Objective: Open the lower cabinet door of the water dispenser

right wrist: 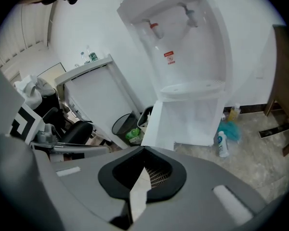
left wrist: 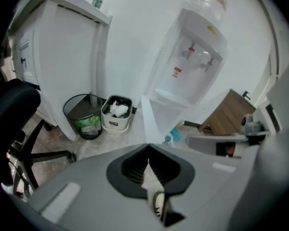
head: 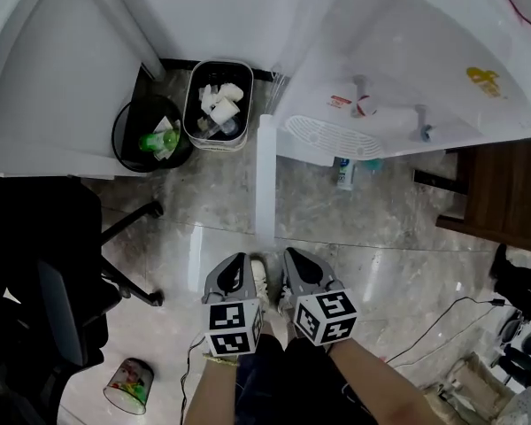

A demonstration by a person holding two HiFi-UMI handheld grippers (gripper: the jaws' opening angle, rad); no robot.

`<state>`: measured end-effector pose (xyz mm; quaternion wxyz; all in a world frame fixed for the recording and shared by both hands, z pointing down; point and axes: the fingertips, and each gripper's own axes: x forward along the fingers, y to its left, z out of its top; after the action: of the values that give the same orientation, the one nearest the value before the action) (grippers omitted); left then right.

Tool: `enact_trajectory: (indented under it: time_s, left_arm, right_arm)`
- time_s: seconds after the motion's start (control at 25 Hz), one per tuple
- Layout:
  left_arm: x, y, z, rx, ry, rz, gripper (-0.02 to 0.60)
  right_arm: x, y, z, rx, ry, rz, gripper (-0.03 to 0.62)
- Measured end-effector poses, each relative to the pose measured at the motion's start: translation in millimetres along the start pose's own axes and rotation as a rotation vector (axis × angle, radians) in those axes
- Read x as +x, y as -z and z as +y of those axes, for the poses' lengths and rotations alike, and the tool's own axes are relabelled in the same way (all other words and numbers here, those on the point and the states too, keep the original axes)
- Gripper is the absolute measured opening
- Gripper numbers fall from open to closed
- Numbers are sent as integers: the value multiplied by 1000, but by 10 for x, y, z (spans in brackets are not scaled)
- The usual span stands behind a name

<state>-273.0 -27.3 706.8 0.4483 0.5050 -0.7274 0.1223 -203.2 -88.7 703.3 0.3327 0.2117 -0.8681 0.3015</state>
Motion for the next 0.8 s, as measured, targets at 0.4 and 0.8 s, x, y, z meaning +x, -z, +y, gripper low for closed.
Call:
enact_trajectory:
  time_s: [0.4,0.8]
  left_arm:
    - [22,-62,-565,76,74,45,8]
    - [107,-55,-731,100,82,62,8]
  right_arm:
    - [-385,-50,-483,61,101,-19,-3]
    - [-464,12,-689,83,128,-14,-5]
